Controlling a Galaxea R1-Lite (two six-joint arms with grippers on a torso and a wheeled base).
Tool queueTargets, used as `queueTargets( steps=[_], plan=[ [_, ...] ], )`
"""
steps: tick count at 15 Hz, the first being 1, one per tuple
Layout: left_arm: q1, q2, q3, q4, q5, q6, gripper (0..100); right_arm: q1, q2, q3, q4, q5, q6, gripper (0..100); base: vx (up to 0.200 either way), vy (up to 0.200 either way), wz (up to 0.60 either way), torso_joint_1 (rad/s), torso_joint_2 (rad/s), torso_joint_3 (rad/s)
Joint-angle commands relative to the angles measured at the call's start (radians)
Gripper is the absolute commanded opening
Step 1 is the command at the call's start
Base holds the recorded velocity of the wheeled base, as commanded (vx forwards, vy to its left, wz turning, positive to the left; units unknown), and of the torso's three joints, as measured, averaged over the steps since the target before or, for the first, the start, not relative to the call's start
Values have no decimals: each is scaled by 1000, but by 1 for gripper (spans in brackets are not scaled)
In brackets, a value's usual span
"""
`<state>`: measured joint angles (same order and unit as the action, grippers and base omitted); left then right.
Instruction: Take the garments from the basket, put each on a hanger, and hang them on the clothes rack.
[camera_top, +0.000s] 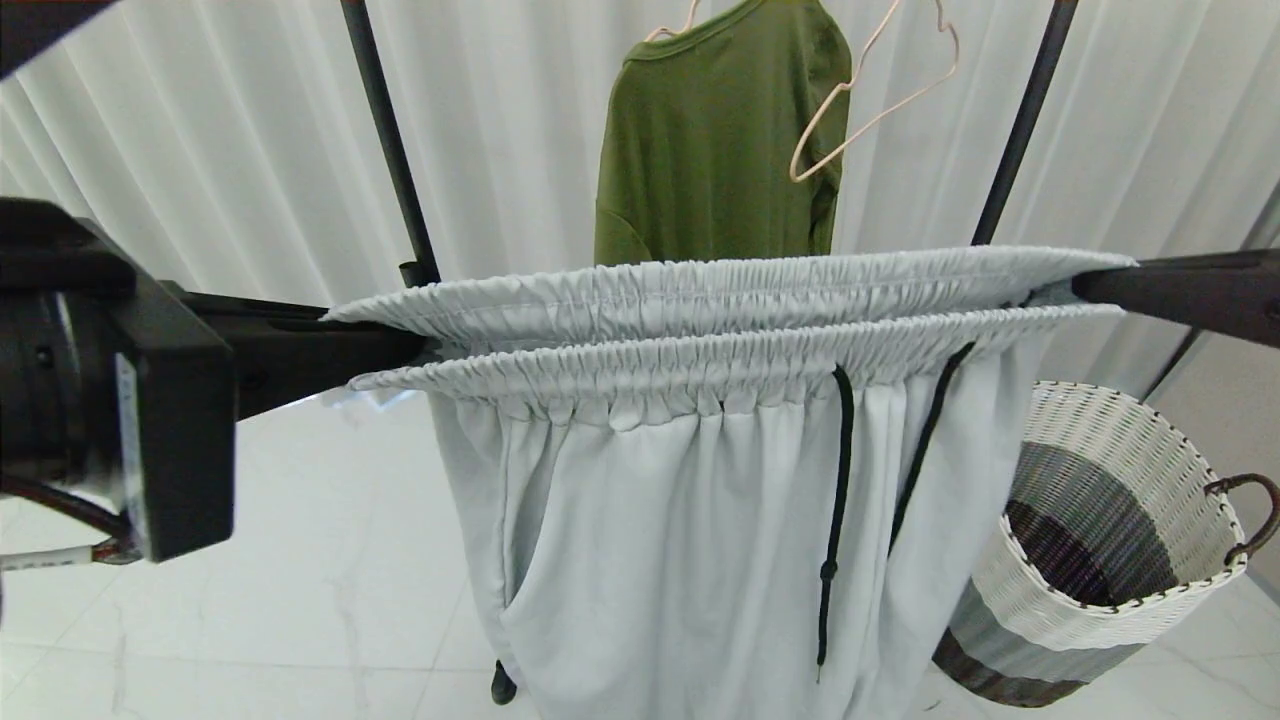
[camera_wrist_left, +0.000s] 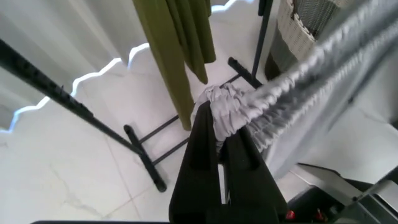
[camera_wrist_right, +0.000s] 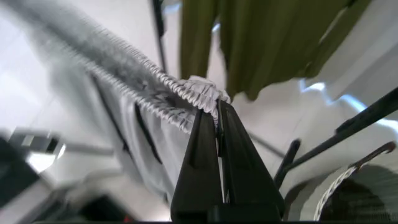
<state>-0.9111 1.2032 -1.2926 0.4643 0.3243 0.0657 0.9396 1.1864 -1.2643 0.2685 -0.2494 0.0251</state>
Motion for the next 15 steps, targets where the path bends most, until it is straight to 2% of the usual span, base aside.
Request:
queueTargets(
  steps=[1, 4, 6, 9, 11, 13, 15],
  plan=[
    [-61, -48, 18, -1, -1, -1, 0, -38, 93, 3, -92, -1, -2, 0, 0, 0, 0, 0, 0, 0],
    [-173, -73, 21, -3, -2, -4, 0, -39, 164, 0, -219, -1, -2, 0, 0, 0, 0, 0, 0, 0],
    [-221, -88, 21, -3, -2, -14, 0, -58, 171, -1, -224, 1, -2, 0, 0, 0, 0, 0, 0, 0],
    [-233, -96, 24, -3, -1, -14, 0, -88, 160, 0, -221, 5, -5, 0, 0, 0, 0, 0, 0, 0],
    [-223, -79, 21, -4, 6, -9, 0, -122, 145, -12, -207, 9, -8, 0, 0, 0, 0, 0, 0, 0],
    [-131, -19, -4, -19, 7, -7, 0, -150, 137, -80, -146, 15, -7, 0, 0, 0, 0, 0, 0, 0],
    [-51, 49, -22, -111, 10, -4, 0, -150, 116, -139, -52, 21, -4, 0, 0, 0, 0, 0, 0, 0]
  ],
)
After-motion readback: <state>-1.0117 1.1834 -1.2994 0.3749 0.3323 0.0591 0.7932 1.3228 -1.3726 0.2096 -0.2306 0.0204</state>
